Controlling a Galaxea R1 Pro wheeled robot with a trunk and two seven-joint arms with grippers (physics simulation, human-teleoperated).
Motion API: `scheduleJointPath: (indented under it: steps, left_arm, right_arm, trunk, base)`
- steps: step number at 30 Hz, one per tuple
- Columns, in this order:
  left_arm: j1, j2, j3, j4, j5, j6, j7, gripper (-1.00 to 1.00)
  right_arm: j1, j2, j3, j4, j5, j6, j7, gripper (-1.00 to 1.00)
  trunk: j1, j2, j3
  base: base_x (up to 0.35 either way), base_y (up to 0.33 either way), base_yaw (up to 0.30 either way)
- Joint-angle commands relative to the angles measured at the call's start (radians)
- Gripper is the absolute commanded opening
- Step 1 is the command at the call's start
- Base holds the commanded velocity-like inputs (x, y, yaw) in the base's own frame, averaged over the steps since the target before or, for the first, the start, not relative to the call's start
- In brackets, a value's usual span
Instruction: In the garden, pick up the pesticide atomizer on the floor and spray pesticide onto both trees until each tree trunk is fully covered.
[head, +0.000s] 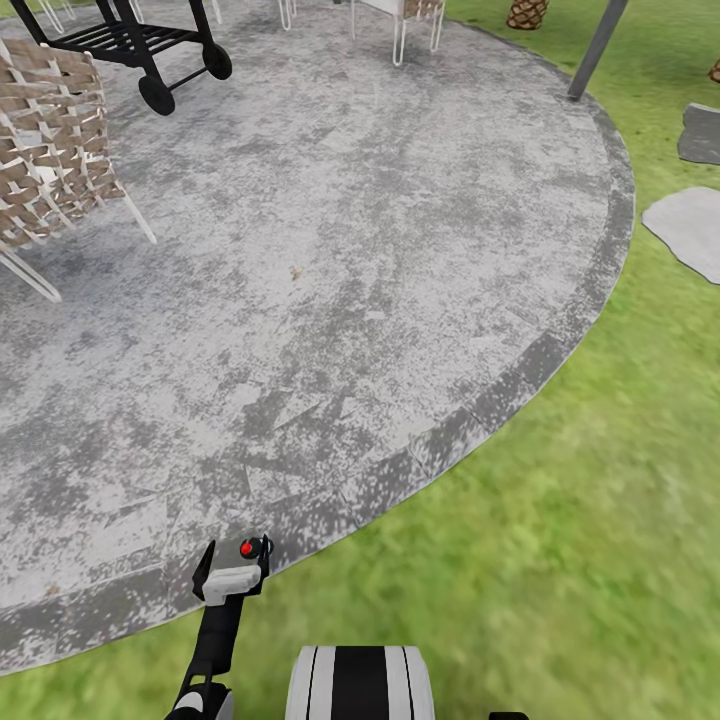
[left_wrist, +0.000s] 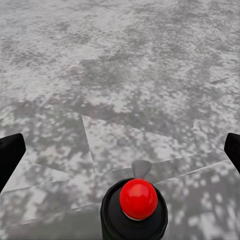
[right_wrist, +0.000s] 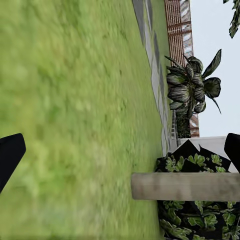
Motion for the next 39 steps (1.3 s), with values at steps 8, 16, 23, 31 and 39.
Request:
scheduleJointPath:
  steps: [8, 16, 23, 31, 39]
  left_arm:
    - [0.000, -0.002, 0.004, 0.004, -0.010, -0.002, -0.002, 1.00]
    - [0.000, -0.002, 0.003, 0.005, -0.046, -0.002, -0.002, 1.00]
    - [0.000, -0.004, 0.003, 0.004, -0.053, -0.002, -0.002, 1.00]
    - [0.000, -0.004, 0.003, 0.003, -0.054, -0.002, -0.002, 1.00]
    - [0.000, -0.004, 0.003, 0.002, -0.054, -0.002, -0.002, 1.00]
  right_arm:
    - [0.000, 0.000, 0.007, 0.000, -0.010, -0.003, -0.001, 1.00]
    - [0.000, 0.000, 0.007, 0.000, -0.010, -0.003, -0.001, 1.00]
    - [0.000, 0.000, 0.007, 0.000, -0.010, -0.003, -0.001, 1.00]
    - [0.000, 0.000, 0.008, 0.000, -0.010, -0.003, -0.001, 1.00]
    - [0.000, 0.000, 0.007, 0.004, -0.009, -0.002, 0.000, 1.00]
  trunk:
    - [0.000, 0.000, -0.001]
    - [0.002, -0.001, -0.020]
    - [0.004, -0.003, -0.039]
    - [0.007, -0.004, -0.059]
    - [0.007, -0.004, -0.066]
  base:
    - [0.001, 0.000, 0.000]
    - [0.000, 0.000, 0.000]
    - [0.000, 0.000, 0.000]
    - [0.000, 0.000, 0.000]
    - [0.000, 0.000, 0.000]
